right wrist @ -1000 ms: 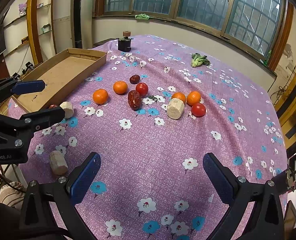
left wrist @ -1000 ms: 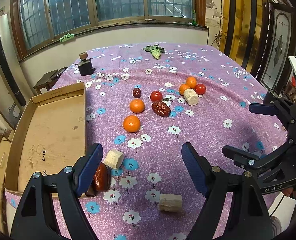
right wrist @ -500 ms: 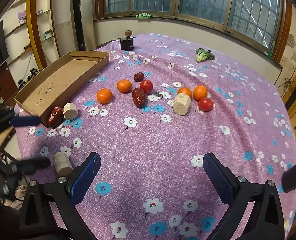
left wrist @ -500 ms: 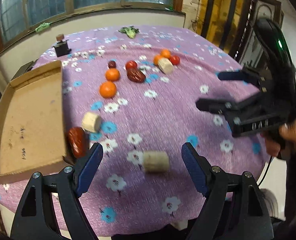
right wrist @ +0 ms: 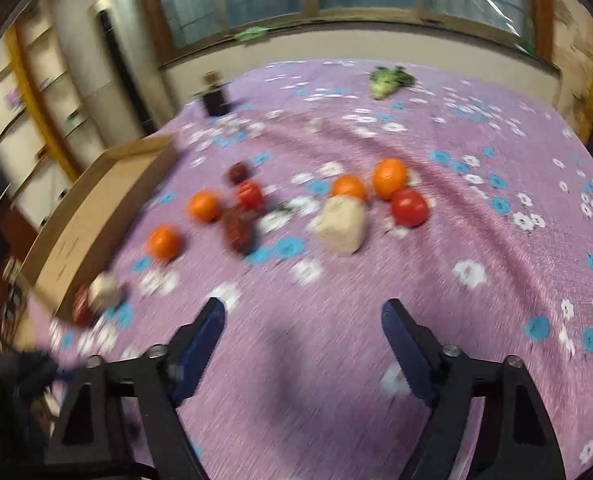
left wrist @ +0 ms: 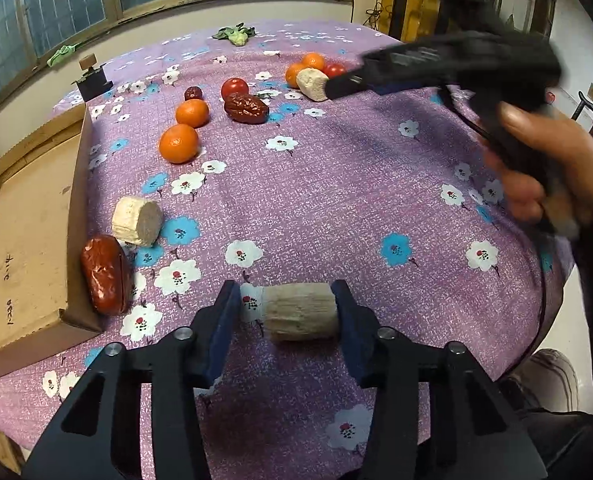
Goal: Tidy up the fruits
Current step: 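Grasp the white cylinder with the left gripper while the right grasps a white cube, then carry the white cylinder and white cube over the cardboard tray with both grippers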
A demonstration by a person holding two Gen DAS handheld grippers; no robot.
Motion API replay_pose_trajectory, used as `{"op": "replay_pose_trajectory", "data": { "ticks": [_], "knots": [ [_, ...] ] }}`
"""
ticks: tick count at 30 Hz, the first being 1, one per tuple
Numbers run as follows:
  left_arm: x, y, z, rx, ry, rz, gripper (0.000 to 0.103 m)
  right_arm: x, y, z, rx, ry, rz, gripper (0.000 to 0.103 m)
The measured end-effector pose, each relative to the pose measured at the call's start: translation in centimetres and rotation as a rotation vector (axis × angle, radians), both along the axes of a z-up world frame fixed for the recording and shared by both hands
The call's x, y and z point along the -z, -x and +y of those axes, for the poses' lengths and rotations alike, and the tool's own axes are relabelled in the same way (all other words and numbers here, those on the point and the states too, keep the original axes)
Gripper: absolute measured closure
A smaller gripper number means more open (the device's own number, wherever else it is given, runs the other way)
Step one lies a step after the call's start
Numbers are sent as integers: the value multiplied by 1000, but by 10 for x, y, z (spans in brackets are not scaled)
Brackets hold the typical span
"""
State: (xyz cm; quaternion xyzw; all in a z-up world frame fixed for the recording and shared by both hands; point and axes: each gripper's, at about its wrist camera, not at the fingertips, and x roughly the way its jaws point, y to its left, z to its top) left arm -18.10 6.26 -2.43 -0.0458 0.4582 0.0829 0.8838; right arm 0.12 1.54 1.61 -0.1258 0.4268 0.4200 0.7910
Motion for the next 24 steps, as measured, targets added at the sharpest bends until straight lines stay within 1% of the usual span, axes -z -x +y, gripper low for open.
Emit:
{"op": "replay_pose_trajectory", "data": {
  "ticks": [2, 3, 4, 5, 8, 9, 14, 21, 24],
  "knots": [
    [0, 1, 0, 3, 0, -5, 61, 6, -18, 9, 30, -4, 20, 33],
    [0, 1, 0, 5, 5, -8, 65, 9, -24, 13, 41, 0, 28, 39],
    [0, 1, 0, 7, 12, -10, 68, 11, -31, 19, 49, 1, 34, 42],
    [0, 1, 1, 10, 21, -12, 74, 15, -37, 25, 57, 5, 33, 45],
    [0, 1, 0, 12, 25, -13, 74, 24, -50, 39, 72, 32, 39, 59],
    [-1, 2, 0, 11, 27, -13, 74, 24, -50, 42, 71, 37, 16, 66],
    [-2, 3, 4, -1, 38, -20, 74, 20, -36, 37, 42, 23, -4, 66],
    [-15, 8, 12, -17, 41, -56, 74, 5, 1, 19, -13, -26, 27, 66],
    [-20, 12, 18, -33, 46, -70, 74, -1, 20, 17, -43, -37, 26, 66]
  ]
}}
